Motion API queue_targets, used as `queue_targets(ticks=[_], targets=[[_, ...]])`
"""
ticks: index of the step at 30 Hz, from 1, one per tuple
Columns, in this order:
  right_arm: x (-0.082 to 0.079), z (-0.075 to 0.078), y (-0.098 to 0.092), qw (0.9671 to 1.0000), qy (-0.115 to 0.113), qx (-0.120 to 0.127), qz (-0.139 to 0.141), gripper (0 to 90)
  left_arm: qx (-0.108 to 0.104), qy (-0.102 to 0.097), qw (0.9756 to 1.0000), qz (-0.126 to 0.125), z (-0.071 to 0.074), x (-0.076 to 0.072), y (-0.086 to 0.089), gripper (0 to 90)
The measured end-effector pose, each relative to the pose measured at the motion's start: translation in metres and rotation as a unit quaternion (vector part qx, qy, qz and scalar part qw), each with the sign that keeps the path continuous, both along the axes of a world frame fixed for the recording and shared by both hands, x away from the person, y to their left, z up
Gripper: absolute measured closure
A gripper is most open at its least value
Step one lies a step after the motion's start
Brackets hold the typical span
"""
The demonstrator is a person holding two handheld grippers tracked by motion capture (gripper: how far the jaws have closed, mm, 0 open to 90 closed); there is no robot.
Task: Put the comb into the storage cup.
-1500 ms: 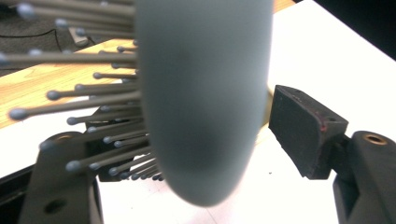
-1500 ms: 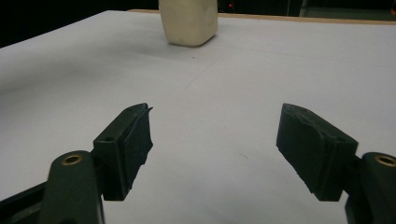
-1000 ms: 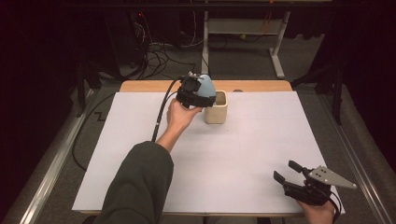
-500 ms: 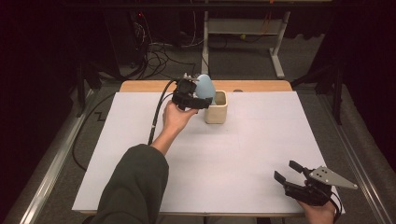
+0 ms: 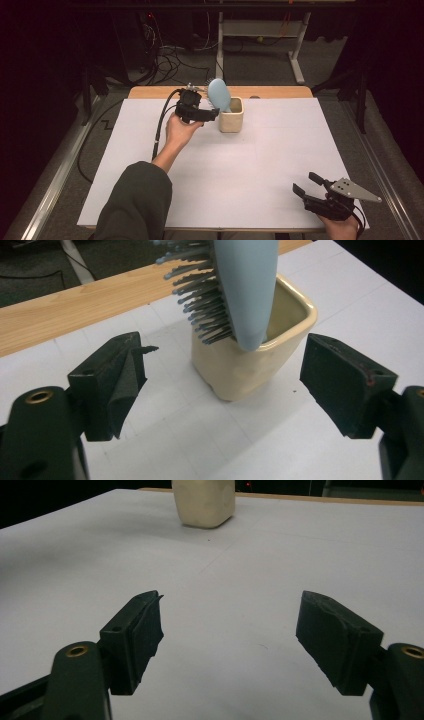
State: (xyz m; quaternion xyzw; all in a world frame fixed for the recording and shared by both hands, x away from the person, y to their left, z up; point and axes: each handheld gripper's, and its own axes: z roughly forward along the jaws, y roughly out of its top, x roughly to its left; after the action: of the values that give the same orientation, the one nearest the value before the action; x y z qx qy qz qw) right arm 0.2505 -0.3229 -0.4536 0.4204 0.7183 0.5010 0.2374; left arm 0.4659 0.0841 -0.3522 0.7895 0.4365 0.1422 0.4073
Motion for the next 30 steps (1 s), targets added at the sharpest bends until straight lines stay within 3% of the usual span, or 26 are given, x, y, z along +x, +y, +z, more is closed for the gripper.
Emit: queue_targets(ticks=[30], targets=[[0.0,0.0,0.001,1.0,0.002,0.001,0.0,26.8,0.009,-0.018,0.9998,0.002,0.0,-0.021,0.022,23.3]])
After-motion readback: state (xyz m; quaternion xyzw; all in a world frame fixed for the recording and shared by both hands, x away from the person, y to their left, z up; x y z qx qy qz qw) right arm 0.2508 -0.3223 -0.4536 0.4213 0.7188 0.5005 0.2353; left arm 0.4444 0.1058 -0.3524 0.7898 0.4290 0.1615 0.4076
